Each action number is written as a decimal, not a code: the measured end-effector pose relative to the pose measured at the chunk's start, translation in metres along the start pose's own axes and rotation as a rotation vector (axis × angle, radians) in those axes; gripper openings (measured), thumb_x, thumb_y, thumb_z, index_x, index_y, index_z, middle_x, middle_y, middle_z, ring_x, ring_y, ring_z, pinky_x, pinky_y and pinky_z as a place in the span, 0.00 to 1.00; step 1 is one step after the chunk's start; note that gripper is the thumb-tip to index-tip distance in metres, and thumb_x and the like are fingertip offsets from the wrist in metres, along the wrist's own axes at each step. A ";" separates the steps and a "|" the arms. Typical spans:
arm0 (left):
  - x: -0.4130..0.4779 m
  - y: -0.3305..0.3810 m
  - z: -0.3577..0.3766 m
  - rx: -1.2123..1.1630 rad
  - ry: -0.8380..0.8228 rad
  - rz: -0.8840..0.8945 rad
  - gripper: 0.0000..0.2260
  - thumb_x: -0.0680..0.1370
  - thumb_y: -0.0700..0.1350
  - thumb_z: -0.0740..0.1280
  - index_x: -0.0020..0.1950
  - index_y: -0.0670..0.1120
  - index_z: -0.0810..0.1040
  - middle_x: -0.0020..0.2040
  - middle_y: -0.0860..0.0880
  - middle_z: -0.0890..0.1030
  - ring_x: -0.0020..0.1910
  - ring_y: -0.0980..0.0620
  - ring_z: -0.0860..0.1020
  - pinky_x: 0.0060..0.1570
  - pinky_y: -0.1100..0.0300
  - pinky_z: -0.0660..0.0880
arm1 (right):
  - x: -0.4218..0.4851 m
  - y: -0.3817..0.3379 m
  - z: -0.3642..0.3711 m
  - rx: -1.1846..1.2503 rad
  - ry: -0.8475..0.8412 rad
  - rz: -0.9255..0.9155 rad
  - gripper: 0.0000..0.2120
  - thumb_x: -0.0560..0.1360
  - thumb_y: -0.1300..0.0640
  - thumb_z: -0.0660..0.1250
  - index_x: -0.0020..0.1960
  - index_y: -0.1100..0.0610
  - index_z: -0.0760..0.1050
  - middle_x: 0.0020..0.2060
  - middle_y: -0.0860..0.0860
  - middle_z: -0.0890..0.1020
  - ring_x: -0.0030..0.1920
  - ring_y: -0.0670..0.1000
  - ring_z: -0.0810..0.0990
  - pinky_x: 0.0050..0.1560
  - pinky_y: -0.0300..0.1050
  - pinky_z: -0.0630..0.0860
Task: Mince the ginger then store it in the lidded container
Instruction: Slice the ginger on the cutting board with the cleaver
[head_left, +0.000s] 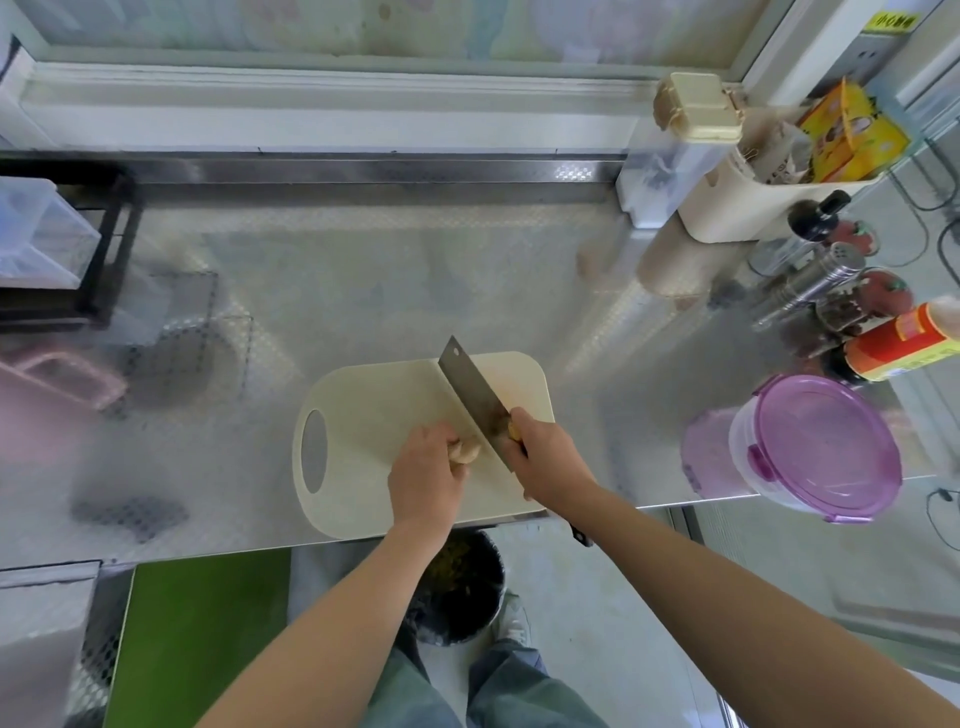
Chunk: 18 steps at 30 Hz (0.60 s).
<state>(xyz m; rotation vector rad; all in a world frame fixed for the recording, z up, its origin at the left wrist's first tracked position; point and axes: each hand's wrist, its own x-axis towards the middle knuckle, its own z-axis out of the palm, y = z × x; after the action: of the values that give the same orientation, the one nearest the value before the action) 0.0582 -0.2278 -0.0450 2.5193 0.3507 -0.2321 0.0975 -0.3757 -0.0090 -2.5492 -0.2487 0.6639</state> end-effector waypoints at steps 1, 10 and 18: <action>0.000 -0.001 0.000 0.020 0.019 0.023 0.08 0.74 0.45 0.71 0.51 0.49 0.76 0.47 0.50 0.74 0.44 0.48 0.76 0.39 0.59 0.68 | -0.001 0.000 -0.001 -0.008 0.006 -0.016 0.05 0.81 0.56 0.54 0.47 0.56 0.62 0.37 0.57 0.76 0.33 0.59 0.79 0.32 0.53 0.77; 0.004 -0.006 -0.004 0.025 0.019 0.069 0.09 0.74 0.44 0.72 0.54 0.49 0.83 0.47 0.49 0.77 0.43 0.48 0.77 0.45 0.58 0.74 | -0.001 -0.015 -0.003 -0.134 -0.005 -0.098 0.06 0.82 0.55 0.55 0.47 0.55 0.61 0.35 0.55 0.72 0.33 0.59 0.72 0.33 0.48 0.69; 0.006 -0.005 -0.005 0.032 0.018 0.091 0.08 0.75 0.43 0.71 0.54 0.47 0.84 0.47 0.48 0.77 0.42 0.48 0.76 0.46 0.58 0.73 | -0.006 -0.011 -0.001 -0.215 -0.001 -0.075 0.05 0.81 0.60 0.54 0.55 0.58 0.66 0.36 0.54 0.71 0.35 0.56 0.70 0.28 0.43 0.61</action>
<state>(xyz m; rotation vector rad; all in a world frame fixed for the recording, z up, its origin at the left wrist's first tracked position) 0.0624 -0.2195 -0.0453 2.5635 0.2402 -0.1803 0.0925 -0.3684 -0.0006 -2.7276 -0.4345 0.6403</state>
